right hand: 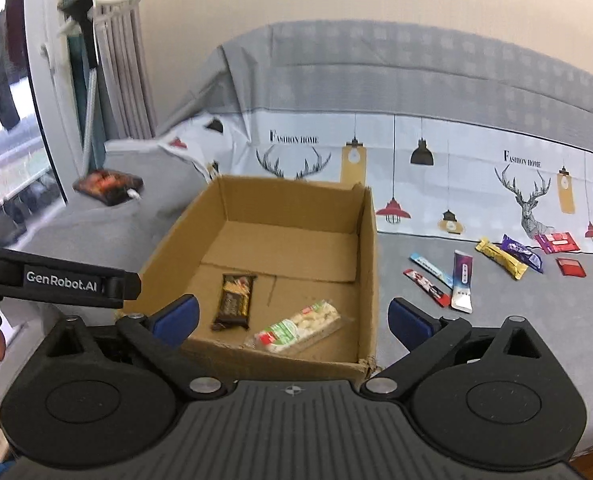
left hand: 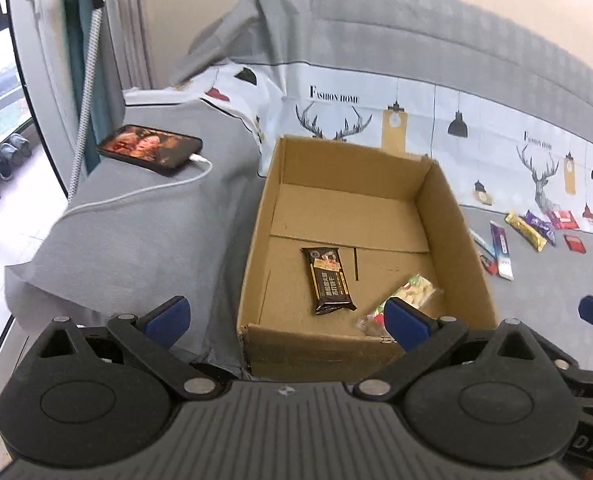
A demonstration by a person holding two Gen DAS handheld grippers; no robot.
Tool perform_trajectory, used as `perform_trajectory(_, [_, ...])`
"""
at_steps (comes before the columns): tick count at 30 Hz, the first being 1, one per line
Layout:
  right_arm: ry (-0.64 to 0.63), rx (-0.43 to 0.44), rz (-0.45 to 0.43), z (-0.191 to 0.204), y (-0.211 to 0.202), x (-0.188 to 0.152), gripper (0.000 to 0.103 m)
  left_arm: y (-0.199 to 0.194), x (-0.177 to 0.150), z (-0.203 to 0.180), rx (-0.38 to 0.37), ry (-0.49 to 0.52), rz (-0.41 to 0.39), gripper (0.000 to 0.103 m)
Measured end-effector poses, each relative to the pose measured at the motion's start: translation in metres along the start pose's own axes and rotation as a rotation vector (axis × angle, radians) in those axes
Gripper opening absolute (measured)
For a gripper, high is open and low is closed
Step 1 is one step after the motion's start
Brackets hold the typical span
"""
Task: Organize snacks
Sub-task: 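Lift both grippers out of the box and move toward the snacks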
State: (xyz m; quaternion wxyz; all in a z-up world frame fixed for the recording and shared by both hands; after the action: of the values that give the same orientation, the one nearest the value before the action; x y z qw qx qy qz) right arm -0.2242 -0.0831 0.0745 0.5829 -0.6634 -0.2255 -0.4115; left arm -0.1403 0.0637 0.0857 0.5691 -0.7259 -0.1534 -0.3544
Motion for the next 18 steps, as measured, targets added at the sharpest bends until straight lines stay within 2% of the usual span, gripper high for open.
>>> perform_trajectory(6, [0.037, -0.017, -0.021, -0.014, -0.022, -0.01, 0.102, -0.017, -0.006, -0.017, -0.004, 0.041, -0.017, 0.103])
perform_trajectory(9, [0.04, -0.016, -0.048, -0.018, -0.032, -0.008, 0.102, -0.028, -0.005, -0.023, -0.006, 0.047, -0.053, 0.103])
perform_trajectory(18, [0.075, -0.003, -0.081, -0.028, -0.047, -0.01, 0.102, -0.035, -0.007, -0.033, 0.004, 0.077, -0.046, 0.103])
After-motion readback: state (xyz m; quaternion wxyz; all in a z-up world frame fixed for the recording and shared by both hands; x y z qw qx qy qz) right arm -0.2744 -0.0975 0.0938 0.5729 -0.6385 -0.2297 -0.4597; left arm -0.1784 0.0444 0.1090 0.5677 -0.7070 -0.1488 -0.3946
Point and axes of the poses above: each gripper's, at about its wrist camera, not at the fingertips, and y roughly the way its jaws point, z to its left, x to its top, the point moved 9 cm from there along y, roughly the way its jaws point, and after that the axes turned 9 degrees about -x, right-handed, at the moved point
